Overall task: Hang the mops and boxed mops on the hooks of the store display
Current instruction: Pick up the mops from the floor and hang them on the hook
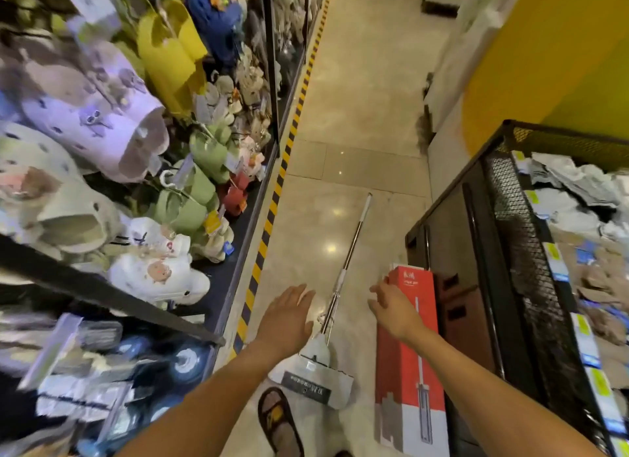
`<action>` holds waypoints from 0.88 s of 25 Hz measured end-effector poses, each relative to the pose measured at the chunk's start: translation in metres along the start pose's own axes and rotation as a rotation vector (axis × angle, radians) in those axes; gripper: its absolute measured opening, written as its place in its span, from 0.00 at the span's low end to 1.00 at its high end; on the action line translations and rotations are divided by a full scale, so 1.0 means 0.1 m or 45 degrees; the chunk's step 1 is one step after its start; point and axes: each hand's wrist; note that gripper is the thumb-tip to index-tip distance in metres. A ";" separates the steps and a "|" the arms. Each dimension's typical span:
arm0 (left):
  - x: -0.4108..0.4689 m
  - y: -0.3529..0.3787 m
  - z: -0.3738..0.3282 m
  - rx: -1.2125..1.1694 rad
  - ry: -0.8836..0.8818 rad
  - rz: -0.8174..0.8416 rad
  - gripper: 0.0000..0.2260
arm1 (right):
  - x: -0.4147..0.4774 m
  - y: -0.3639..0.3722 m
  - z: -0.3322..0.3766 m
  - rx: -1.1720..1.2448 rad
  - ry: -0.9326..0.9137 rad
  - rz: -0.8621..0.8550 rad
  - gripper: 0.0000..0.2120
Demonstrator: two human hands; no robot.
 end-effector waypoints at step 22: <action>3.94 3.80 1.23 0.117 0.086 0.099 0.29 | 3.98 3.61 -3.22 0.552 0.649 0.056 0.20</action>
Point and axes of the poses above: each hand's wrist, its own x-axis towards the middle knuckle, its own y-axis out of the palm, z = x × y, and after that the axes turned 8 degrees about -y, right-handed
